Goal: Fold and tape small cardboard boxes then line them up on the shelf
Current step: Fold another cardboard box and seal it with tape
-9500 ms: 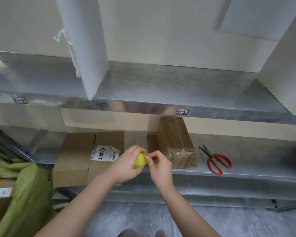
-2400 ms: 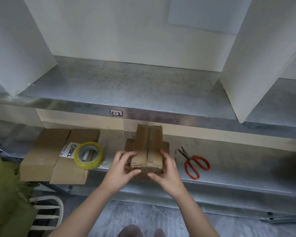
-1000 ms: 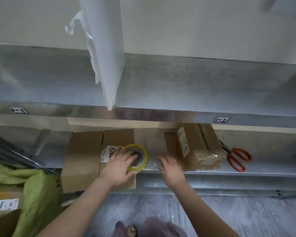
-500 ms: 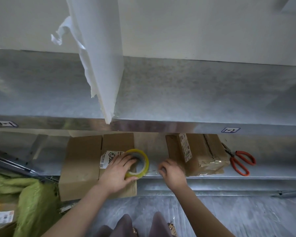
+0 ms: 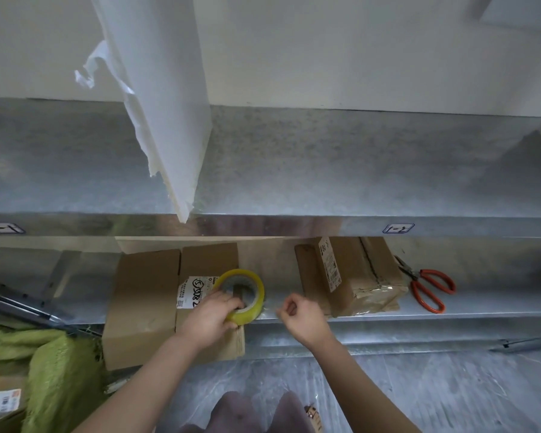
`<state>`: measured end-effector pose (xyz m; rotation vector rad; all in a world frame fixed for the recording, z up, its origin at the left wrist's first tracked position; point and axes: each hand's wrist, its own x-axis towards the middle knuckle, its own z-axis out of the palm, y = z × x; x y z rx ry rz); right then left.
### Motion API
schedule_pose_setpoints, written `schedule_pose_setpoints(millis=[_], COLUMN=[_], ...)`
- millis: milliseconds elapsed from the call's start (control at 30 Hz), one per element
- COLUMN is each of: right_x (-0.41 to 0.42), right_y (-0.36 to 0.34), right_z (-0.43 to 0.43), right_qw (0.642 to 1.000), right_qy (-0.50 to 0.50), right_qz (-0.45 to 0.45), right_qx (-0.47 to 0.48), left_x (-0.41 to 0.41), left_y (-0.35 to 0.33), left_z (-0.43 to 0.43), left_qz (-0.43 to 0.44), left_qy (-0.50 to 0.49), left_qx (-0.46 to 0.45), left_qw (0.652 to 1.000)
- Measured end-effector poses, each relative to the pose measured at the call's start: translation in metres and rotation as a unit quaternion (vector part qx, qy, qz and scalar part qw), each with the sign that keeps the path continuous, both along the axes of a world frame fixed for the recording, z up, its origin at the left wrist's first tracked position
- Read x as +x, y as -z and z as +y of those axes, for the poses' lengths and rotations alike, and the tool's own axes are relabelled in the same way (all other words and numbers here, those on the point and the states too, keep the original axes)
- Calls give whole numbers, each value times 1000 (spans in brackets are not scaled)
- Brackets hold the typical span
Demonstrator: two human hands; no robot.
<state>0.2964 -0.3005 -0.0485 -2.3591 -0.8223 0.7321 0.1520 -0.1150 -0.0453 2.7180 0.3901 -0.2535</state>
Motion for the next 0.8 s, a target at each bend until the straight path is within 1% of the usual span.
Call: schedule_pose_setpoints(millis=[133,300,367,467,567,633,733,800], right_x=[1,-1,5,14,22,32,48,58], right_y=[-15,-47,-62,-80,-94,-102,-114,-119], right_z=[-1,-18,-28,-46,-65,-80,-105,-122], right_qw=[999,995,994,993,989,984,983,980], right_qy=[45,66,77,93,100,110,95,80], right_qz=[-7,-62,-52,1,44,60,81,110], right_qx=[3,39,50,67,101,128,136,147], left_x=[-2,-4,-4,2,11,19,33,42], left_y=[-18,-57,-73,-91,-102,-105,-105,-105], left_z=[-1,-21,-27,-40,-56,-66,-83,-99], left_qz=[-25,-74,-82,-127,-173,-167,-132,-120], left_qy=[-17,-15,0,7,-16,-28,-46,-72], left_qx=[-15,-113,-136,-126,-135,-130,-51,-25], left_qw=[999,991,987,984,975,977,989,990])
